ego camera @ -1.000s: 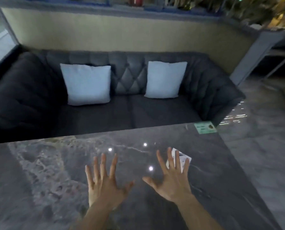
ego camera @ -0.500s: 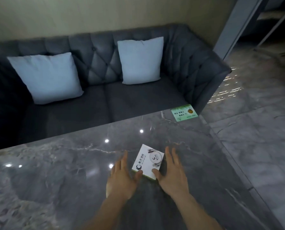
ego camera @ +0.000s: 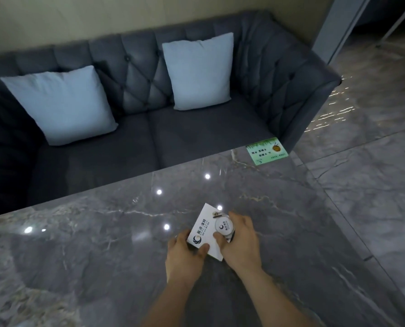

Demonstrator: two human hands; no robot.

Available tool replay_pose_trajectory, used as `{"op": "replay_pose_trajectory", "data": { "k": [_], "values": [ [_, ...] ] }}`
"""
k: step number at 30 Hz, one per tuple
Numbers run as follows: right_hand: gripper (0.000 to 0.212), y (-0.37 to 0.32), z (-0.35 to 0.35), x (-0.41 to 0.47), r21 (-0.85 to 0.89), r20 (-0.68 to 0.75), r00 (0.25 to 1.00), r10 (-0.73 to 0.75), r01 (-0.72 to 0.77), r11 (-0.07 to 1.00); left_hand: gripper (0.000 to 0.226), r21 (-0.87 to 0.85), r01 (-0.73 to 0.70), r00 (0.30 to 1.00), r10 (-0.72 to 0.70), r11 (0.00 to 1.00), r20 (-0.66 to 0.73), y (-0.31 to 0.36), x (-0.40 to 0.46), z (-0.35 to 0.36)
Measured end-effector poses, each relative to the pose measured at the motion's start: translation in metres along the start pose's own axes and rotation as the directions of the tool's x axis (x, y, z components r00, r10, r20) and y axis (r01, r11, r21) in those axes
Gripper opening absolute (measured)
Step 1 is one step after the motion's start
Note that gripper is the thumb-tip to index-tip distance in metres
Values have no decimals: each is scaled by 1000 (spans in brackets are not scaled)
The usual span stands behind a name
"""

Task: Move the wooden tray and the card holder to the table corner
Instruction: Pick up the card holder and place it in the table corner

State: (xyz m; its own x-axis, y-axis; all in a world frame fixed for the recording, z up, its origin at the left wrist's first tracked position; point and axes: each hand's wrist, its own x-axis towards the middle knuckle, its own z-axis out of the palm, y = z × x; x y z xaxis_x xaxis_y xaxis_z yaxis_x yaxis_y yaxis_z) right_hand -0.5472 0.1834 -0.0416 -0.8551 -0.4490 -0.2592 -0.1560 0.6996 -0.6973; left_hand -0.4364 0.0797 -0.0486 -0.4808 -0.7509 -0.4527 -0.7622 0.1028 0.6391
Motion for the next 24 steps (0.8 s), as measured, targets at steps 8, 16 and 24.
{"op": "replay_pose_trajectory", "data": {
  "k": [8,16,24],
  "values": [
    [36,-23,10,-14,137,-14,999,31,-29,990,85,-281,-93,996,86,955,-37,-3,-6,-46],
    [26,-92,42,-51,241,45,997,-67,54,969,113,-423,-255,962,184,870,-201,-31,-24,-139],
    [48,-198,111,-125,301,195,933,-301,236,924,75,-587,-302,928,92,751,-361,-114,-40,-260]
  ]
}}
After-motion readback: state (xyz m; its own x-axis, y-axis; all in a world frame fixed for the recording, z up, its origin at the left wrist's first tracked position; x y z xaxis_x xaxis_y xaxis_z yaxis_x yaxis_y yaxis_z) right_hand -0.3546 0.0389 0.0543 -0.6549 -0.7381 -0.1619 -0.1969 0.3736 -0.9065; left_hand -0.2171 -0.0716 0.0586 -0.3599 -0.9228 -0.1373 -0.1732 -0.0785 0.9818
